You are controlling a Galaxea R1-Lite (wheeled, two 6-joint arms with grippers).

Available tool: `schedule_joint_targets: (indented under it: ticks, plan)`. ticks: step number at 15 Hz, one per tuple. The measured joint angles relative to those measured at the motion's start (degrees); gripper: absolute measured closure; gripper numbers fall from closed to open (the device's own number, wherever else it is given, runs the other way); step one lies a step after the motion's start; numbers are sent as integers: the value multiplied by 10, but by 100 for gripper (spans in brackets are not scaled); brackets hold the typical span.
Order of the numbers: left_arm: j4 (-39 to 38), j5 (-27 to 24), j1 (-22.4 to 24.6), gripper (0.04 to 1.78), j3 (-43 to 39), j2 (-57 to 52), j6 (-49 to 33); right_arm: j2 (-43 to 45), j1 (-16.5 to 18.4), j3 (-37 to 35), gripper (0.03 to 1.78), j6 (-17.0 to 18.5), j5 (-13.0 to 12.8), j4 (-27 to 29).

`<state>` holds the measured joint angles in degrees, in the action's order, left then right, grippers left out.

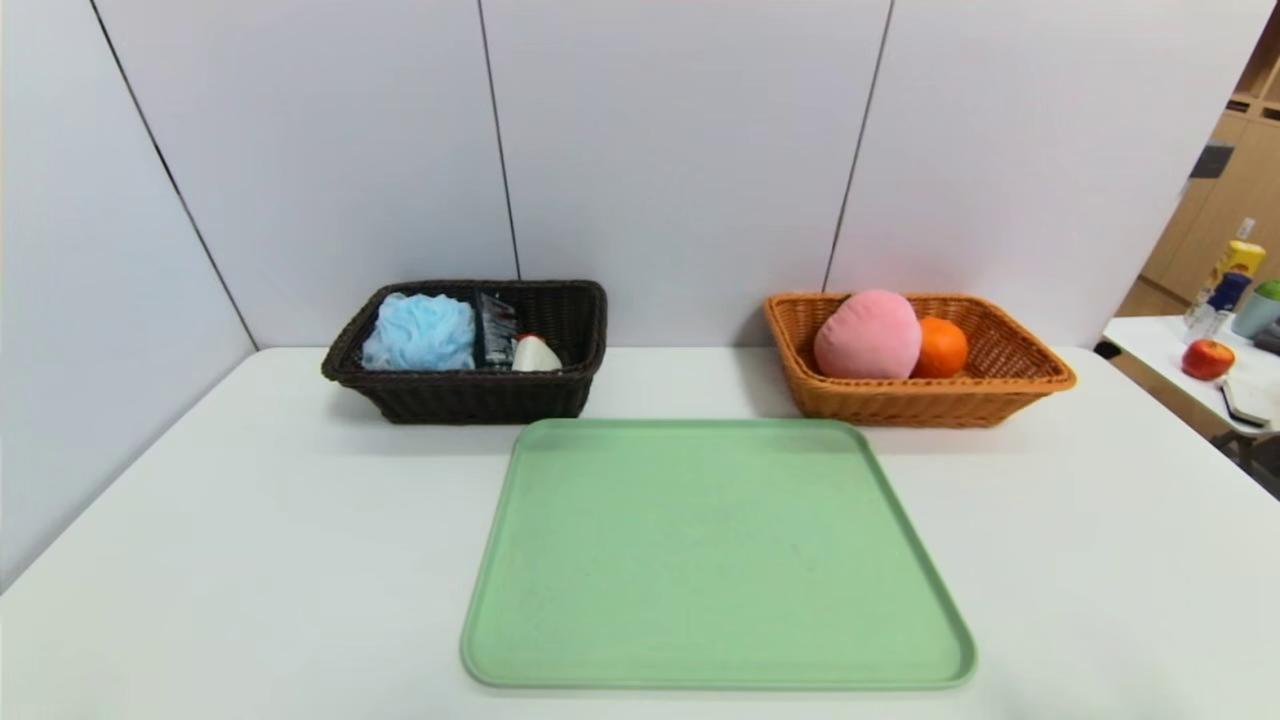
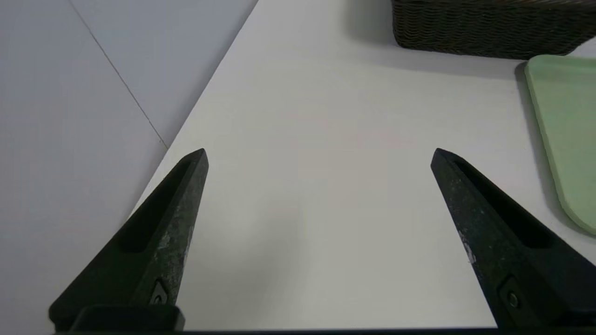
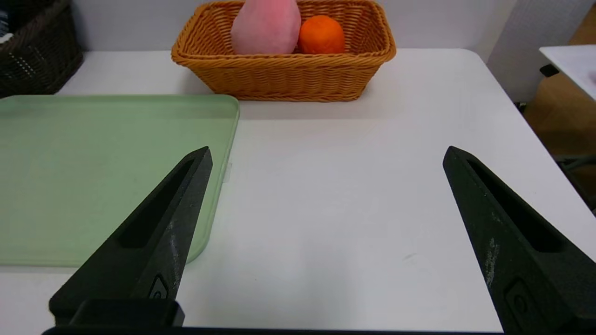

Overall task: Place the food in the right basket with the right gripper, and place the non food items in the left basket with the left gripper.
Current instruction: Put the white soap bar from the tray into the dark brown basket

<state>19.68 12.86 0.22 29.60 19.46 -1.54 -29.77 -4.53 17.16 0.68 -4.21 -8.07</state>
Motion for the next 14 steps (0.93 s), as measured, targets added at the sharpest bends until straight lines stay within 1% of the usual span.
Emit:
schedule_joint_targets:
  ticks: [2,3,5,6,7,8,9,10,11,12,13,14]
  plan:
    - [-4,-39,3,13,-34,-65,35,66,2,-29,10,-10,-2,-4]
    - [-5,-63,5,13,-46,-93,51,97,9,-42,10,-14,-3,-6]
    - [-5,-98,5,13,-66,-137,68,149,34,-63,10,-25,-2,-10]
    - [-5,-104,5,13,-77,-155,81,168,42,-74,10,-31,4,-11]
    - [-10,-104,5,13,-90,-170,90,185,45,-80,10,-37,17,-10]
    - [-22,-103,5,13,-99,-179,93,203,46,-85,10,-49,36,-8]
    - [-44,-103,5,13,-108,-186,95,222,47,-90,10,-64,51,-7]
    - [-71,-103,5,13,-121,-190,99,246,47,-102,10,-90,68,-11]
    - [-113,-103,5,13,-141,-193,105,263,47,-122,10,-121,80,-26]
    - [-158,-103,5,13,-170,-194,113,276,46,-146,10,-148,88,-58]
    - [-211,-103,5,13,-206,-195,124,284,46,-158,10,-161,91,-85]
    - [-269,-104,4,13,-247,-196,140,289,46,-165,10,-164,94,-85]
